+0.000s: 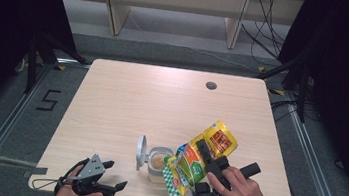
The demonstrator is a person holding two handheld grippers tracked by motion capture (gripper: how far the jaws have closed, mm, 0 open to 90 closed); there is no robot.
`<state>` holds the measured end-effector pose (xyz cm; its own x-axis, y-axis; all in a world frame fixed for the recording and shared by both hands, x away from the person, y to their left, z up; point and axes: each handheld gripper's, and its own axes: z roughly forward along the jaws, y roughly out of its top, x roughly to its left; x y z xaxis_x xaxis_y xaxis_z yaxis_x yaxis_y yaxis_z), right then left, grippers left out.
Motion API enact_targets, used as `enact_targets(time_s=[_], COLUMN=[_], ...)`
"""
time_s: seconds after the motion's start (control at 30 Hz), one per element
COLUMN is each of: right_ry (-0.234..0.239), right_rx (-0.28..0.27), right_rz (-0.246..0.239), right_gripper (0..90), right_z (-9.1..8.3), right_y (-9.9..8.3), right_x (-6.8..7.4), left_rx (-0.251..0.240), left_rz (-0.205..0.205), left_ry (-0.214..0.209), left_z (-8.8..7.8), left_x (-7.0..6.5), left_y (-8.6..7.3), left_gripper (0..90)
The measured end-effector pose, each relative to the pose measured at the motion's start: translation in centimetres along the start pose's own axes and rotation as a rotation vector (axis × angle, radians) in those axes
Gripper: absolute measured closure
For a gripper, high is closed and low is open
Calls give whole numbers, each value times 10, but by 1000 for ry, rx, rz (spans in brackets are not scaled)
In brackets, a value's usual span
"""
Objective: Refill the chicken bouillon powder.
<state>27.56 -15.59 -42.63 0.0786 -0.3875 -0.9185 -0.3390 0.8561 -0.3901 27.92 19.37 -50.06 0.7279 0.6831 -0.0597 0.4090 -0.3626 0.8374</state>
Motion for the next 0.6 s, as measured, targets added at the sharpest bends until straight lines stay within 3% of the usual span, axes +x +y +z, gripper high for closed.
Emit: enact_targets(time_s=[0.07,0.1,0.17,0.27,0.43,0.53,0.6], right_ry=[2,3,3,4,4,5,5], right_rx=[-3,5,-6,-4,-3,-4,-5], right_rz=[-4,25,-9,-4,-6,-8,-10], right_gripper=[532,532,533,533,533,533,533], right_z=[0,0,0,0,0,1,1], right_y=[0,0,1,0,0,0,0], right_x=[0,2,-1,0,1,1,1], left_rx=[1,6,10,-7,-8,-4,-6], left_rz=[1,-23,11,-28,-28,-25,5], left_ry=[0,3,3,0,-1,2,2], left_z=[0,0,-1,1,0,0,0], left_x=[0,-1,0,-1,-1,-1,1], left_y=[0,-1,0,-1,-1,-1,0], left_gripper=[182,182,182,182,182,182,182])
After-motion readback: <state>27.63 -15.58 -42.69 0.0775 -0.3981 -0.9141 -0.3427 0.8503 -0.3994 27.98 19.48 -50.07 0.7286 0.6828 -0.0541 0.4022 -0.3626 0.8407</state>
